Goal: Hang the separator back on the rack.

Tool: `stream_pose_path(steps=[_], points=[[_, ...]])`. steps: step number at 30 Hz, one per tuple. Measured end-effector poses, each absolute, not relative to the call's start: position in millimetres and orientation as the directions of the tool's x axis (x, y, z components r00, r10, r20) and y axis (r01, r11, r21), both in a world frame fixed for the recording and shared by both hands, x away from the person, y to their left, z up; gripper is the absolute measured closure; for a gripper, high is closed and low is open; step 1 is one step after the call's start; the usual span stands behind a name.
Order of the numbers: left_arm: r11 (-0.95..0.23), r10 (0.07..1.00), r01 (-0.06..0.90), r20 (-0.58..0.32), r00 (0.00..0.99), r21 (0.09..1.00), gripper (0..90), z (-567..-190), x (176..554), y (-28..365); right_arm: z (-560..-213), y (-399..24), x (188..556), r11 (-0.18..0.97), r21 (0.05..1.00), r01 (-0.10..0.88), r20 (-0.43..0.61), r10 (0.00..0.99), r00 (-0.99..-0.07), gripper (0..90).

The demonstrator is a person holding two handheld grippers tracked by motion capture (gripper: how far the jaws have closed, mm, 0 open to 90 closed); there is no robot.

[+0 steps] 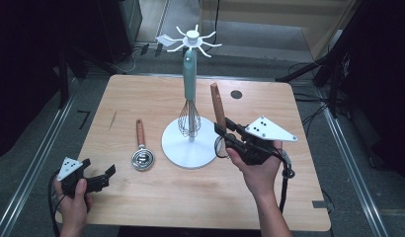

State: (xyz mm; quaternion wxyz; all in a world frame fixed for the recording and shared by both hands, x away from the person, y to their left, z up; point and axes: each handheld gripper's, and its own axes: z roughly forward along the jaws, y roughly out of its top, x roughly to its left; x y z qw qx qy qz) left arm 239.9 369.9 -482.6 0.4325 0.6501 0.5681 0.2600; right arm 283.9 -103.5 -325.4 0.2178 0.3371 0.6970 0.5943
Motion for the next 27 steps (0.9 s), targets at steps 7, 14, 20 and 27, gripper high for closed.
stream_pose_path(steps=[7,14,20,27], points=[[0.022,0.963,0.513,-0.156,0.22,0.858,0.0,-482.8,240.2,369.9,-315.2,-100.2,284.0,0.055,0.981,0.187,0.088,0.731,-0.677,70.4],[0.018,0.963,0.515,-0.153,0.222,0.857,0.0,-482.8,240.4,369.9,-307.4,-97.8,284.0,0.049,0.987,0.156,0.069,0.739,-0.67,70.4],[0.018,0.963,0.515,-0.154,0.223,0.857,0.0,-482.8,240.7,370.2,-303.8,-94.5,284.0,0.051,0.988,0.147,0.061,0.744,-0.666,70.4],[0.017,0.963,0.515,-0.153,0.223,0.857,0.0,-482.8,240.7,370.1,-296.3,-94.3,285.6,0.034,0.991,0.131,0.062,0.745,-0.664,70.4]])
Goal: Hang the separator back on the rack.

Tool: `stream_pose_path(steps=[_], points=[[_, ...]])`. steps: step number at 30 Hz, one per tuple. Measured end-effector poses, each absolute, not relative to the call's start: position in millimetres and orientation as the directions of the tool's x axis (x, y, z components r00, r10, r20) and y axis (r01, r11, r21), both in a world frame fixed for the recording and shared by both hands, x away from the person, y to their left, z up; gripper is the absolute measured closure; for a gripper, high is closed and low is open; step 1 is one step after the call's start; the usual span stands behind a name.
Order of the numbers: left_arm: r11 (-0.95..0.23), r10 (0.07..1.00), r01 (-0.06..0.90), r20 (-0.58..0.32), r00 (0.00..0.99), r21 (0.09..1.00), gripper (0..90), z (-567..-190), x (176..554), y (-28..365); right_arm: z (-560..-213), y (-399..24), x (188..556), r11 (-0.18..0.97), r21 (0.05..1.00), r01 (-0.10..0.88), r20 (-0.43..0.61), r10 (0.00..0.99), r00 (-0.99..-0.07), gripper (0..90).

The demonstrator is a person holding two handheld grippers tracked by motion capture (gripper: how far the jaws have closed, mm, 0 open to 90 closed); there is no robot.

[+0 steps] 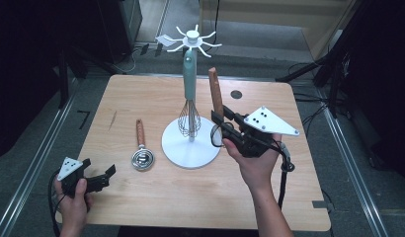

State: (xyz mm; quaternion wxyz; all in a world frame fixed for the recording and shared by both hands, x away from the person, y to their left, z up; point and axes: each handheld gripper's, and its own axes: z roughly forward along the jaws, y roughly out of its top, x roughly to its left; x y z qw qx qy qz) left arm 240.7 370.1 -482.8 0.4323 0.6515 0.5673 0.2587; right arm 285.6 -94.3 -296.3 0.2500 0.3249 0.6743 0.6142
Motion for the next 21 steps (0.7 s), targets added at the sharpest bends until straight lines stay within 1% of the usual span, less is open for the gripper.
stream_pose_path(steps=[21], points=[[0.019,0.959,0.511,-0.16,0.233,0.859,0.0,-482.8,240.4,370.5,-277.2,-95.1,288.4,0.019,0.995,0.094,0.047,0.759,-0.65,70.4]])
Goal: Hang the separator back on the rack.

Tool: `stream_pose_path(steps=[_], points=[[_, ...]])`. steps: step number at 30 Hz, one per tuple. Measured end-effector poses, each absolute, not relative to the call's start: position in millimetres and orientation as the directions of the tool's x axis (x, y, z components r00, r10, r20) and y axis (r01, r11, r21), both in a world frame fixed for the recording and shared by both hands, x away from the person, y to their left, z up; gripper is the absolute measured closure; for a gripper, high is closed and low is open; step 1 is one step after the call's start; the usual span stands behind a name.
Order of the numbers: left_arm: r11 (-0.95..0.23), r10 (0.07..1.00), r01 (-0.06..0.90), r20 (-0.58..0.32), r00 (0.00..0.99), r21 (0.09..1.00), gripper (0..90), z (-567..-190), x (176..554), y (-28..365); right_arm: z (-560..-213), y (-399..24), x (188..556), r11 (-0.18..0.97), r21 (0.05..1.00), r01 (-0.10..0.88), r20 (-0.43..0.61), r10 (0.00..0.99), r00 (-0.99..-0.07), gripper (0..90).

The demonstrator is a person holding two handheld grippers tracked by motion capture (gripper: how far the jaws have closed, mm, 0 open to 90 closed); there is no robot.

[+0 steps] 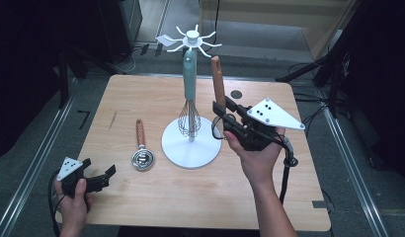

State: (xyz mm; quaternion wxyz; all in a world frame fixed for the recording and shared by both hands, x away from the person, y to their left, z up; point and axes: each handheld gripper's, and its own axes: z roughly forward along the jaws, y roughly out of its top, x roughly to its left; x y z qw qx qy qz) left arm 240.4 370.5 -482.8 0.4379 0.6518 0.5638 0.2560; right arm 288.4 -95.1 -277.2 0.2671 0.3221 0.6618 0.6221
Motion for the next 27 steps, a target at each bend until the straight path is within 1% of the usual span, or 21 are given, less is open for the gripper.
stream_pose_path(steps=[27], points=[[0.024,0.955,0.51,-0.17,0.241,0.86,0.0,-482.4,240.2,371.2,-267.9,-87.2,298.2,0.024,0.995,0.094,0.043,0.76,-0.649,70.4]])
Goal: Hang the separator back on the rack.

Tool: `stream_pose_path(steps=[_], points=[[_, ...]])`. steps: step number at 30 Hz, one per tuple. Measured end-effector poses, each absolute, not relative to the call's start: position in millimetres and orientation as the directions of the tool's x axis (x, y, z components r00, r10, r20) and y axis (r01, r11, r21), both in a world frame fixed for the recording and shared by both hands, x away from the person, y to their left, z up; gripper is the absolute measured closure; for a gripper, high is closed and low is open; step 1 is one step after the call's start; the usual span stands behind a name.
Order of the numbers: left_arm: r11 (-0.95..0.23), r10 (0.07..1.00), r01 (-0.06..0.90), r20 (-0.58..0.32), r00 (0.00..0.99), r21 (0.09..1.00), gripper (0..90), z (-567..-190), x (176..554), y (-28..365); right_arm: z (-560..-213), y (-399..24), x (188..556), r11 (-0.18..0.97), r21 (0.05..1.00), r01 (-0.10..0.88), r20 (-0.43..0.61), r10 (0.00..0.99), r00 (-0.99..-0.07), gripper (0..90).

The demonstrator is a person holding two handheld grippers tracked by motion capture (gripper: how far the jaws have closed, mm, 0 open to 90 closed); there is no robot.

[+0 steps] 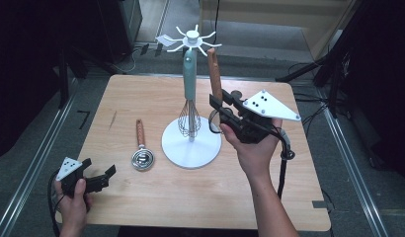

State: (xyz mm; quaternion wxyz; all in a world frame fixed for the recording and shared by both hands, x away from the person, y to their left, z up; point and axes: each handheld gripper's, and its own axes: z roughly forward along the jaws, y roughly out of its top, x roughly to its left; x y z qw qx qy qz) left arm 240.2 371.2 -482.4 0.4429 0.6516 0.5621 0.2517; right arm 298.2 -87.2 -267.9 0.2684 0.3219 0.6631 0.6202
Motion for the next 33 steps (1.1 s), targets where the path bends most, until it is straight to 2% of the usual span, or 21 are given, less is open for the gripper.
stream_pose_path(steps=[33], points=[[0.028,0.955,0.51,-0.173,0.24,0.859,0.0,-482.5,240.3,371.6,-271.2,-78.2,306.8,0.03,0.993,0.111,0.05,0.756,-0.652,70.3]])
